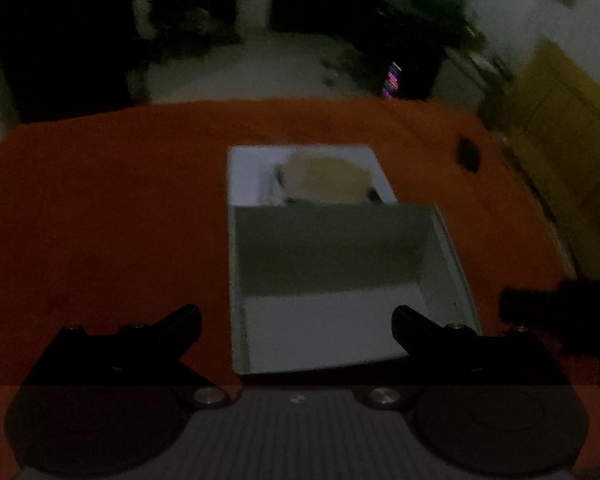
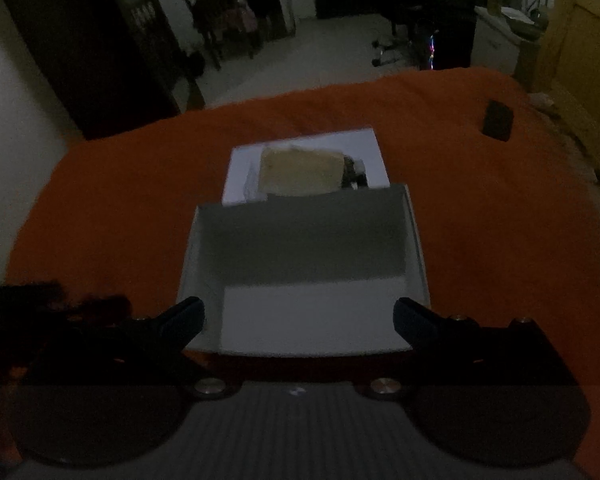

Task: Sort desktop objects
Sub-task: 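Move both tools past the open white box toward the white sheet, then grasp the clear glass tube with the left tool while the right tool grasps a small glass vial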

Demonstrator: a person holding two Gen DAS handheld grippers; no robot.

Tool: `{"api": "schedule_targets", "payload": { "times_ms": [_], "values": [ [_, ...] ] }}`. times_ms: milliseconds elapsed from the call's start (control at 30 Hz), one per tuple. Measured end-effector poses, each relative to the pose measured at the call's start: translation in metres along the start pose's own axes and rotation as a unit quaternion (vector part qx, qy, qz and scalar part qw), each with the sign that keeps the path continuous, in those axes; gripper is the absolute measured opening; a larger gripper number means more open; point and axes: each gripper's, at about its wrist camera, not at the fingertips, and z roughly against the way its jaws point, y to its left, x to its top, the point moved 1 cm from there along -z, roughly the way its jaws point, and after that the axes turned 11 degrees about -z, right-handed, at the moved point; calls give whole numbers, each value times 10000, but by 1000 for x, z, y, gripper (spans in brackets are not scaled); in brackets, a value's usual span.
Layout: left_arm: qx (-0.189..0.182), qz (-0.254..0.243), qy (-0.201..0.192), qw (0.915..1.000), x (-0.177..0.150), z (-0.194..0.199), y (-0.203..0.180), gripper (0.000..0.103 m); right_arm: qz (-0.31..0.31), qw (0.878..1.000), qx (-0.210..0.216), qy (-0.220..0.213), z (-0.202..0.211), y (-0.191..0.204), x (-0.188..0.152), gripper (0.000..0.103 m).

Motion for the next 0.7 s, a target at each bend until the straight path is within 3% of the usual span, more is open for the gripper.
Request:
{"api": "schedule_targets", "payload": {
  "times_ms": [167,433,633,700],
  "values": [
    [-247,-36,-232,9994,11,-10,3,103,-88,9992,370,-129,-5,-10,26,103],
    [-618,474,51,9969,32,-54,27,103,-128,9996,252,-59,-25,-20,52,103],
    [-365,599,-10,9975,39,-72,38,103,110,9991,382,-140,-34,-20,57,103],
    [-4,756,81,9971,41,-75,41,103,15,9990,438,-123,-38,-22,61,103]
  ]
}}
